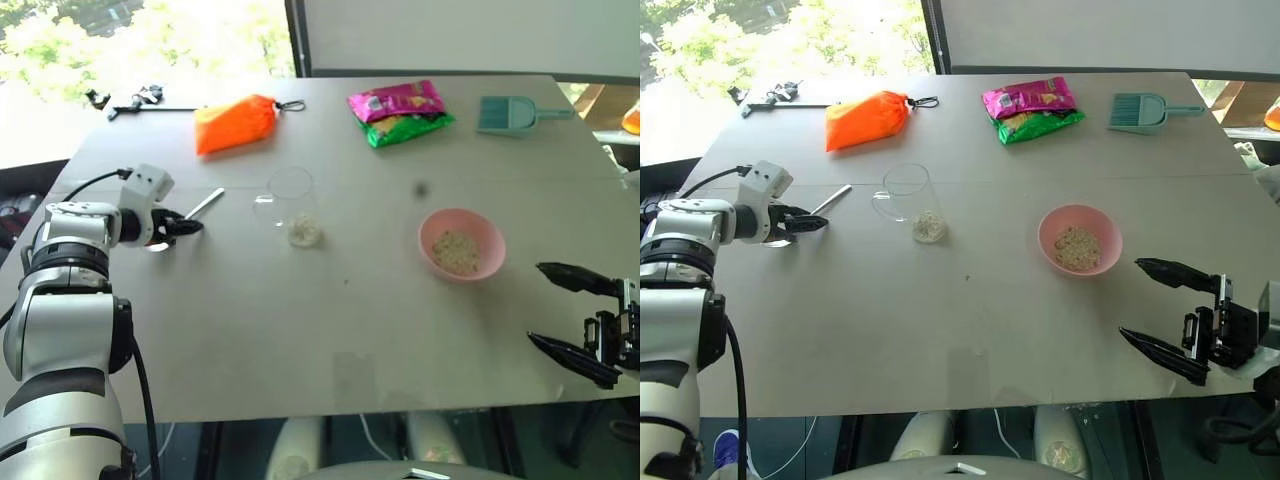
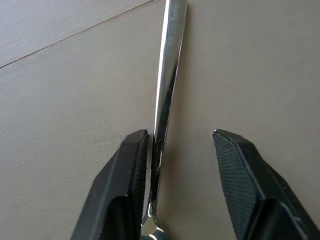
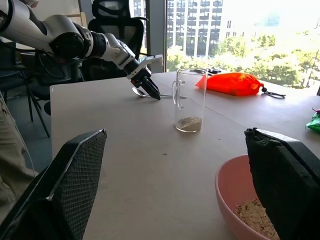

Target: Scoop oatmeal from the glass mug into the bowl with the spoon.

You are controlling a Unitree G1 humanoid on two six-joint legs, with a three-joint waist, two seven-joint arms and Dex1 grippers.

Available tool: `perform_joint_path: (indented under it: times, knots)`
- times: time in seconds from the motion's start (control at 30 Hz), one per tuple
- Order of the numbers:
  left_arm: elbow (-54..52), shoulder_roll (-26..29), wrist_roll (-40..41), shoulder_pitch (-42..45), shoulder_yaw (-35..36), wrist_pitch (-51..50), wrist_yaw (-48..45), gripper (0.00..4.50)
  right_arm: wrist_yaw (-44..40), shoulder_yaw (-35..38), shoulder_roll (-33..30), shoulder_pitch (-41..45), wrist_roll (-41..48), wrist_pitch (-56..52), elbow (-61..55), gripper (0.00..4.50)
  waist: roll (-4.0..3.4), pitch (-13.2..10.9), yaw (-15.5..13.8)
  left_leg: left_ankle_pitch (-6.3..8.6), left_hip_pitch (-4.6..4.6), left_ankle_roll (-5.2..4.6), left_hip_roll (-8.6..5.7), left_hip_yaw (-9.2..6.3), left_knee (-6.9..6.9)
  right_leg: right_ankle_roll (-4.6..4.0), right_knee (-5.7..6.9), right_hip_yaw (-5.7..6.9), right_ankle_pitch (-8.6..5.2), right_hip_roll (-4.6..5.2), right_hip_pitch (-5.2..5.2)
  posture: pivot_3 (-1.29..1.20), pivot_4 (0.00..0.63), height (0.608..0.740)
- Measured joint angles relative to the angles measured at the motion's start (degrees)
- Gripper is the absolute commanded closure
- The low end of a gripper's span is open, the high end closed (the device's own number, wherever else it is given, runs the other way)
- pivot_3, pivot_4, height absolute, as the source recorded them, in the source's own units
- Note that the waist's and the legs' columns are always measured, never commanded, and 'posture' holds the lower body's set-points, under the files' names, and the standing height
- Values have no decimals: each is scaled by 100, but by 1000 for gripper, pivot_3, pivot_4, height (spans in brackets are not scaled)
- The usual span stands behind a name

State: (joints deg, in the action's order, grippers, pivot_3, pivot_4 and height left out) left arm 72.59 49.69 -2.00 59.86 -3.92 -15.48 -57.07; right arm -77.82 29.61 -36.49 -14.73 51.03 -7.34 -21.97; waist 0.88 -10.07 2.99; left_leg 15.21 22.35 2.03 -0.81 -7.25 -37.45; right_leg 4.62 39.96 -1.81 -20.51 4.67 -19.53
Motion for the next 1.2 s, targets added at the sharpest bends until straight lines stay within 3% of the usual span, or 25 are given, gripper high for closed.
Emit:
perform_joint_path:
  times: [0.9, 1.1, 1.2]
  knots:
    - [-720, 25, 450, -651, 871, -293, -445, 2968, 61, -274, -125, 469, -59, -122, 194, 0, 2, -1, 75, -1, 21, 2, -2, -25, -13, 0, -5, 23, 0, 1, -1, 0, 150, 740]
    - [-2363, 56, 1286, -1558, 1631, -803, -564, 2968, 285, -299, -80, 343, -9, -191, -59, 0, 1, -1, 94, -1, 27, 3, 0, -28, -21, 0, -7, 25, 0, 4, -1, 0, 150, 740]
    - [-2872, 57, 1355, -2080, 1688, -989, -499, 2968, 322, -403, -49, 329, -14, -224, -57, 0, 1, -1, 102, -2, 25, 3, 0, -27, -21, -1, -3, 23, 0, 2, -1, 0, 150, 740]
